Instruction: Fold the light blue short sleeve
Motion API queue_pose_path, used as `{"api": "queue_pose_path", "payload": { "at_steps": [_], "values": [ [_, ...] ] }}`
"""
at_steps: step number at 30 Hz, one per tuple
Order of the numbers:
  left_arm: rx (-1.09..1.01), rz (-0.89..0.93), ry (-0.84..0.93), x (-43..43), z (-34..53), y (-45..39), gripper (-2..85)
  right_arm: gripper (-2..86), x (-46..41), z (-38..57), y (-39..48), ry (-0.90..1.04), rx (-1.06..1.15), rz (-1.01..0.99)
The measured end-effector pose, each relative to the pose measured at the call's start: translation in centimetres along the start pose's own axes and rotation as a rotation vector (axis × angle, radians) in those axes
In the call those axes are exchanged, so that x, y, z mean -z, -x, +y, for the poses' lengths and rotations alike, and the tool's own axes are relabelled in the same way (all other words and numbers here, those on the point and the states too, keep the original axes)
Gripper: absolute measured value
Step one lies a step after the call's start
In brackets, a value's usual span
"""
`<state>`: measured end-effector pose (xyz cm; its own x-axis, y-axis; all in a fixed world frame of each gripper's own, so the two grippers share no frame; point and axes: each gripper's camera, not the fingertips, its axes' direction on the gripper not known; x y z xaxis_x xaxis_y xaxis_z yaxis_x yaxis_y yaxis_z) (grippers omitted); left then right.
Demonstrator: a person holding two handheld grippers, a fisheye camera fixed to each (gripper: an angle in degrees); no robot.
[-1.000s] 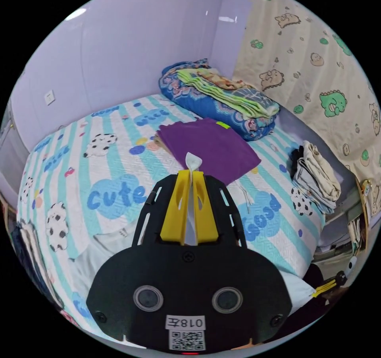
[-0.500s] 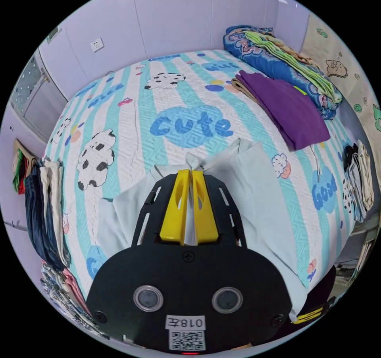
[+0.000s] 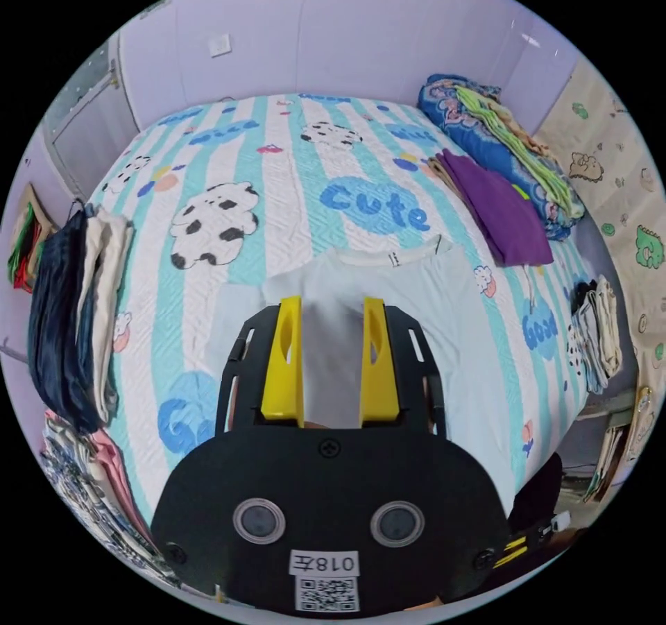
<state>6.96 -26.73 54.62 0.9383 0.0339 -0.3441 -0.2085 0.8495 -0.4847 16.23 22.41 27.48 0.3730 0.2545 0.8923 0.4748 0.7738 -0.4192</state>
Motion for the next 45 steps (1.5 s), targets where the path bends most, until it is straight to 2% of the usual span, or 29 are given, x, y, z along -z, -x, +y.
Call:
{"api": "queue_pose_path", "payload": {
  "at_steps": [2,6,10,13,20,25,32,38,45],
  "values": [
    [-0.059,0.069,-0.018,1.8,3.7,-1.2,11.7,9.3,2.7,1.4,0.4,-0.08,-0.024,0.07],
    [-0.212,0.208,0.021,3.4,17.0,-7.6,11.2,10.1,6.3,4.3,-1.4,-0.172,-0.153,0.204],
    [-0.158,0.369,0.168,0.9,30.2,-13.3,11.3,11.5,5.7,4.6,-2.7,-0.097,-0.193,0.307],
    [-0.093,0.404,0.22,-1.0,35.9,-16.4,11.5,11.9,4.6,3.5,-3.6,-0.051,-0.197,0.354],
    [-0.131,0.368,0.293,-4.5,38.4,-21.7,12.4,11.9,6.0,3.7,-7.9,-0.126,-0.364,0.211],
    [-0.147,0.248,0.372,-8.7,39.1,-24.4,13.1,11.8,5.6,3.4,-10.2,-0.132,-0.397,0.097],
    [-0.132,0.269,0.376,-10.8,39.5,-27.0,12.2,10.9,4.0,2.0,-11.8,-0.103,-0.426,0.049],
    [-0.115,0.289,0.404,-13.0,40.4,-28.8,11.1,10.3,4.9,1.8,-12.5,-0.172,-0.458,0.035],
    [-0.142,0.277,0.383,-14.0,41.4,-30.5,1.4,3.1,4.1,0.2,-11.7,-0.153,-0.415,0.074]
  ]
}}
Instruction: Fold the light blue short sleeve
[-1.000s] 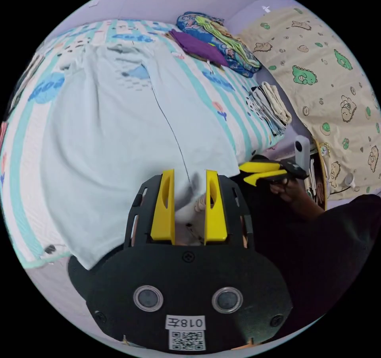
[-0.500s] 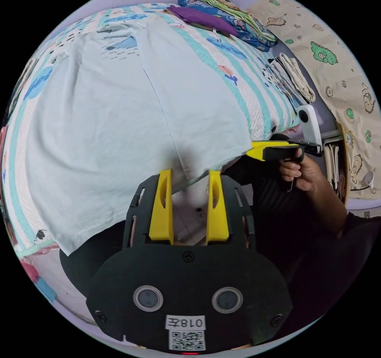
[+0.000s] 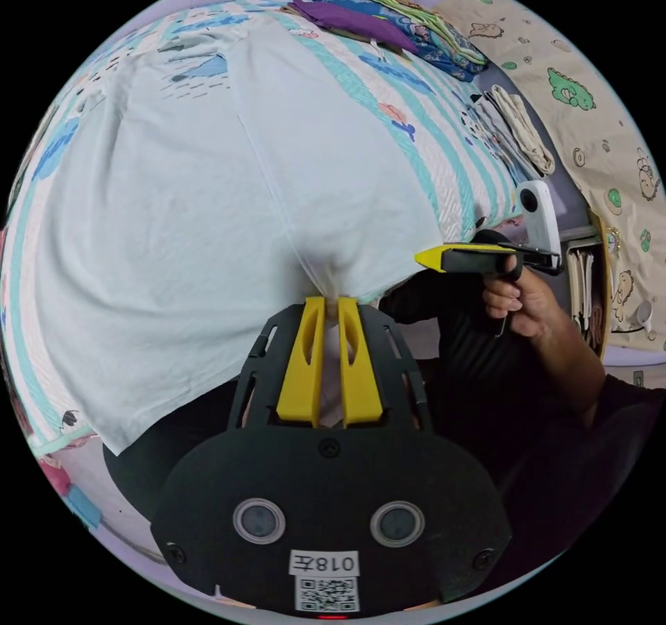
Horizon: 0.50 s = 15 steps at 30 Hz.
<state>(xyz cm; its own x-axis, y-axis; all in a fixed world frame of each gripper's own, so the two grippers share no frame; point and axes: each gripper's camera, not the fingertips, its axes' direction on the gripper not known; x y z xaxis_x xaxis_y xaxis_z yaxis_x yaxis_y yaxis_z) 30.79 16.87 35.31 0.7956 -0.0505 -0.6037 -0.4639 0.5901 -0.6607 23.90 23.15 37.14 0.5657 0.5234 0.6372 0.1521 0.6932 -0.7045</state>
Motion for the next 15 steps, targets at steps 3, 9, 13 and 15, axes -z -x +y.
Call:
{"api": "queue_pose_path", "payload": {
  "at_steps": [3,9,13,15],
  "values": [
    [-0.035,0.024,-0.025,0.7,1.3,-1.1,0.3,1.8,0.7,0.5,2.5,0.007,0.073,0.041],
    [-0.057,0.028,-0.01,-0.2,3.2,-2.2,0.5,1.2,-0.2,0.2,6.5,0.055,0.156,0.127],
    [0.007,0.032,0.035,-4.6,3.3,-1.5,4.2,2.0,-3.4,-0.8,4.5,0.123,0.084,0.236],
    [0.006,0.026,0.06,-5.6,4.0,-1.7,6.1,2.9,-3.8,-0.9,4.3,0.145,0.063,0.255]
  ]
}}
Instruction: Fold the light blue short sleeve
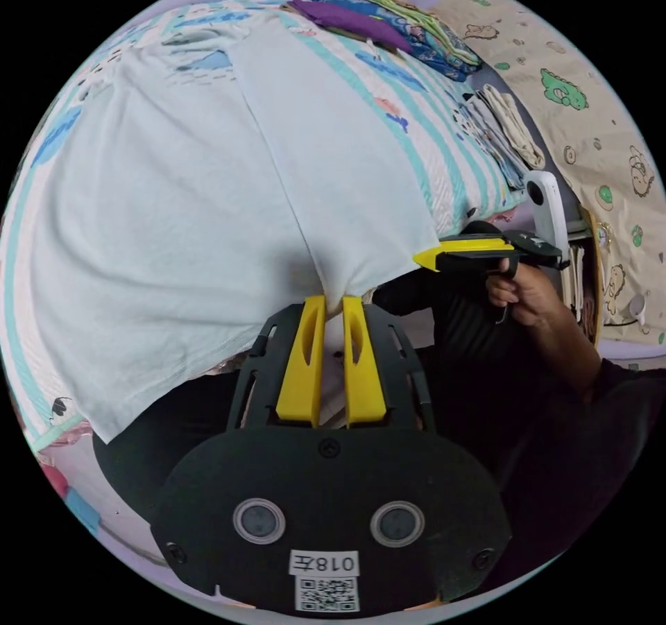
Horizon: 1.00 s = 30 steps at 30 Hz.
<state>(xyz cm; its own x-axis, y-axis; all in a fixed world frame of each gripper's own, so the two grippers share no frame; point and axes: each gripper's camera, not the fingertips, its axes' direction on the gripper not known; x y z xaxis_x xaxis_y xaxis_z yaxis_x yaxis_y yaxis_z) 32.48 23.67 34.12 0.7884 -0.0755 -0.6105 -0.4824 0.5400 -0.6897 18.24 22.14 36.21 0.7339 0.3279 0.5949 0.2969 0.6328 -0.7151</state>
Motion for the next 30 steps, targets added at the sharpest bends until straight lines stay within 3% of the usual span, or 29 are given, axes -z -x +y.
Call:
{"api": "queue_pose_path", "payload": {
  "at_steps": [3,6,12,20,26,30],
  "values": [
    [0.023,0.054,-0.028,0.6,2.6,0.4,8.5,5.3,0.8,0.6,0.4,0.026,-0.005,0.073],
    [0.085,0.074,-0.174,4.6,7.0,1.6,9.8,6.5,3.5,1.3,1.6,-0.038,0.02,0.06],
    [0.34,-0.156,-0.357,9.8,15.9,7.1,12.1,7.4,5.9,-4.1,8.6,-0.135,0.245,0.043],
    [0.427,-0.16,-0.318,7.2,16.9,11.8,13.9,7.6,1.3,-20.8,18.0,-0.275,0.507,0.253],
    [0.386,-0.122,-0.205,3.6,14.6,12.7,14.5,7.5,-4.5,-32.9,20.2,-0.286,0.576,0.478],
    [0.39,-0.084,-0.17,2.1,14.1,13.7,14.2,7.0,-7.4,-37.2,20.3,-0.254,0.591,0.512]
  ]
}}
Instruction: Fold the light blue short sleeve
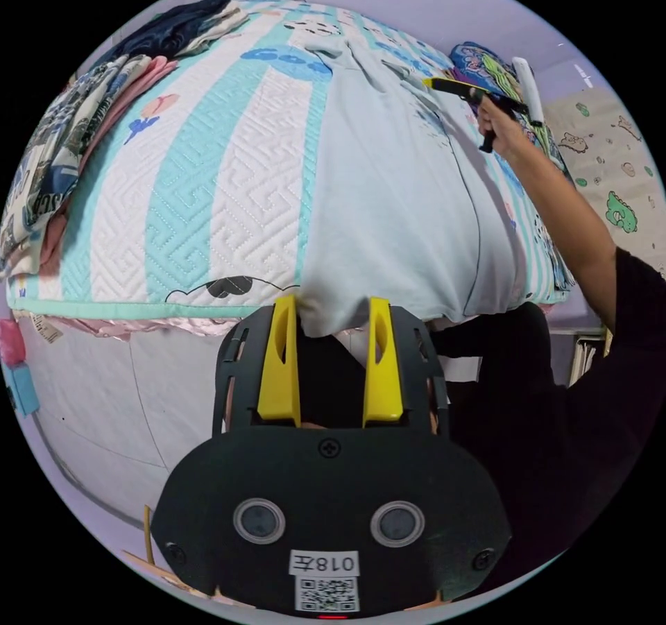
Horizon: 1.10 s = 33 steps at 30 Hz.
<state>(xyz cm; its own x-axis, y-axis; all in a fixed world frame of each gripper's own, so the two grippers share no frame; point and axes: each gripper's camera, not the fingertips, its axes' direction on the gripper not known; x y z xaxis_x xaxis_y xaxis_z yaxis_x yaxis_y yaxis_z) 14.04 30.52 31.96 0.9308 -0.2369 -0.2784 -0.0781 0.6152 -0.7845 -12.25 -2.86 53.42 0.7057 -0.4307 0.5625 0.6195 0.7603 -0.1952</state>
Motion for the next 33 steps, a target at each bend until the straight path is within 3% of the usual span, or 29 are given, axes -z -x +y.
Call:
{"api": "queue_pose_path", "payload": {
  "at_steps": [9,21,27,33],
  "values": [
    [-0.018,0.023,0.038,-2.0,-0.8,0.6,13.6,3.7,-3.9,-2.4,-0.6,0.068,-0.001,0.04],
    [-0.009,0.045,0.02,-4.4,-0.9,0.8,13.5,0.8,-3.0,-3.1,2.0,-0.001,0.12,-0.035],
    [-0.011,0.072,0.008,-5.3,-0.7,0.8,13.6,2.1,-2.3,-3.0,2.3,-0.012,0.237,-0.156],
    [0.003,0.072,-0.016,-5.9,-0.6,1.2,14.5,8.6,-1.2,-4.1,0.9,-0.016,0.152,-0.16]
  ]
}}
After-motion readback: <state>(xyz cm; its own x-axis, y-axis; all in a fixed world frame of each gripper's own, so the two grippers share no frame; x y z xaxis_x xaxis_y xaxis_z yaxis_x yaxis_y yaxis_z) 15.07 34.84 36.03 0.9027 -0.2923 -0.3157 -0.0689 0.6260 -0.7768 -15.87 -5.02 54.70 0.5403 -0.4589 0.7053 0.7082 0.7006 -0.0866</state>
